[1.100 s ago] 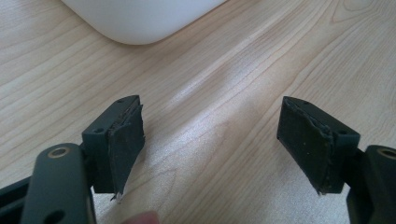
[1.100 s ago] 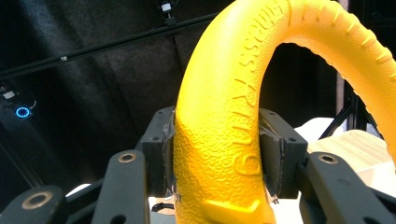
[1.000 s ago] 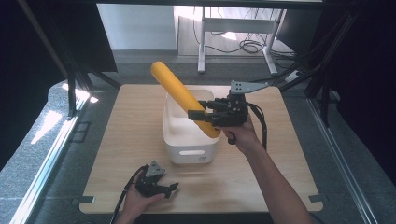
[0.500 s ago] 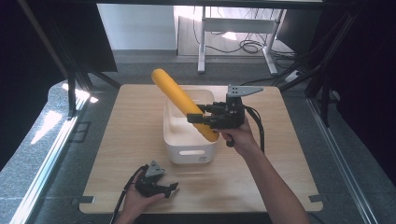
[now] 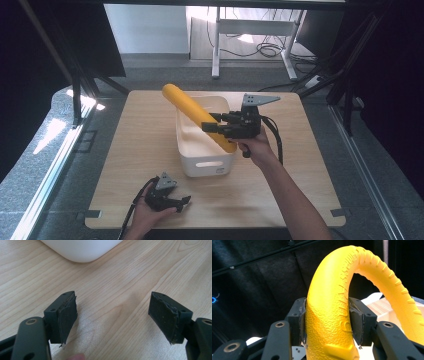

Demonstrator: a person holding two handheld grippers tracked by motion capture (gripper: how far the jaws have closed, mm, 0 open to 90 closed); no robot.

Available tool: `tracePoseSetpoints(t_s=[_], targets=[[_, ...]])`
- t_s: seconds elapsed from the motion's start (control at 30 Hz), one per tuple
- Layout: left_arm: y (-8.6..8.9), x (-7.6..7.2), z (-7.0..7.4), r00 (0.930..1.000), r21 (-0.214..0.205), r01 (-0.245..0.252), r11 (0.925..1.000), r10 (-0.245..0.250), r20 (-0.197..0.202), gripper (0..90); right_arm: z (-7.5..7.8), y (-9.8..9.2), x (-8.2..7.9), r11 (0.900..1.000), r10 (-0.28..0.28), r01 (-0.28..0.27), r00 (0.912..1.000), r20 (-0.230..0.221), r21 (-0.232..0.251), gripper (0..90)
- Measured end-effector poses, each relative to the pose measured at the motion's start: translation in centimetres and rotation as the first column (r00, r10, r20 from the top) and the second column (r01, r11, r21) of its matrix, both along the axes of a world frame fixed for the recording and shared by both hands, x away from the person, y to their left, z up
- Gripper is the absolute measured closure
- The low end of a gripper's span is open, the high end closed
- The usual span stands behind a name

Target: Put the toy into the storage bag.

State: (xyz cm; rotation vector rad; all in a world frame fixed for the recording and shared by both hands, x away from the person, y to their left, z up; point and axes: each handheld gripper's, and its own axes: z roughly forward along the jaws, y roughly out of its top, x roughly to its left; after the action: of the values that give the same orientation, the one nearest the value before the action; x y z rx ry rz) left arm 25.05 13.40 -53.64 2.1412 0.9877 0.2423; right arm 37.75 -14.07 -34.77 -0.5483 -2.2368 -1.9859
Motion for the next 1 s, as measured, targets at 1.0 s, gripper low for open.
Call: tracePoseSetpoints(t_s=[1.0], targets=[[-0.1,0.0,-0.1,0.9999,0.010,0.011,0.9999,-0.011,-0.006,23.1,-2.2,-1.8,0.2,0.9919,-0.072,0.073,0.9973,0.010,-0.104,38.6]])
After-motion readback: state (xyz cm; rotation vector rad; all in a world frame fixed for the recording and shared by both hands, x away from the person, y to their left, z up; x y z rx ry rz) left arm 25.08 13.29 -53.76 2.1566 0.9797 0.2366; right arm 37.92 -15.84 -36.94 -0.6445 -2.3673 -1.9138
